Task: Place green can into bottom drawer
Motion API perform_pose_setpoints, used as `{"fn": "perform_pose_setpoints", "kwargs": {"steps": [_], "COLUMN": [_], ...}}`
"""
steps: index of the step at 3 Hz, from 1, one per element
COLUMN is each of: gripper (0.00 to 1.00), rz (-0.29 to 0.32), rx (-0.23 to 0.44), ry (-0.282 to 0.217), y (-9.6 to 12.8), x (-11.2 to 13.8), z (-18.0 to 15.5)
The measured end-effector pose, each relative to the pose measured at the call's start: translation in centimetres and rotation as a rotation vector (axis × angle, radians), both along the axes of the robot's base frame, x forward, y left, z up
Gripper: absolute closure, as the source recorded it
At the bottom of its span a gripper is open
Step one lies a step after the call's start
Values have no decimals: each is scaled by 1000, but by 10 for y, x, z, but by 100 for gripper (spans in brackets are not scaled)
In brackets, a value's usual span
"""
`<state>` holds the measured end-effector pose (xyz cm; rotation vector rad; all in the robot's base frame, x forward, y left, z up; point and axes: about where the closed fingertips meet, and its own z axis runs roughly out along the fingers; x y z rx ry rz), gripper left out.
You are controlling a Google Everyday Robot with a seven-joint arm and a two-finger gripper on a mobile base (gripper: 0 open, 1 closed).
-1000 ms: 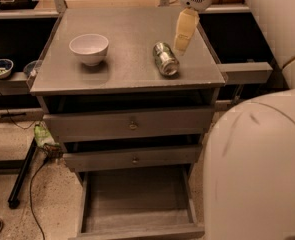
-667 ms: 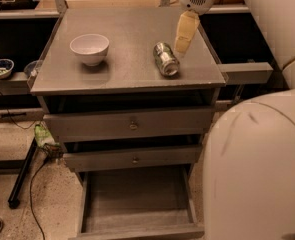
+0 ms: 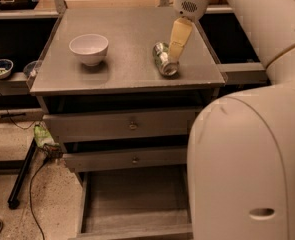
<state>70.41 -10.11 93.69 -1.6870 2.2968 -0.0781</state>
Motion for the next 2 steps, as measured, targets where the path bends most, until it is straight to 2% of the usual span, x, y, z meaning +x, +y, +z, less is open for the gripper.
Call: {"fn": "perform_pose_setpoints", "kwargs": {"steps": [1,2], "gripper": [0,0], "rz": [-20,-58], "rx": [-19,40], "ry": [-8,26], "y": [2,17], "x": [13,37], "z": [-5,-25]}}
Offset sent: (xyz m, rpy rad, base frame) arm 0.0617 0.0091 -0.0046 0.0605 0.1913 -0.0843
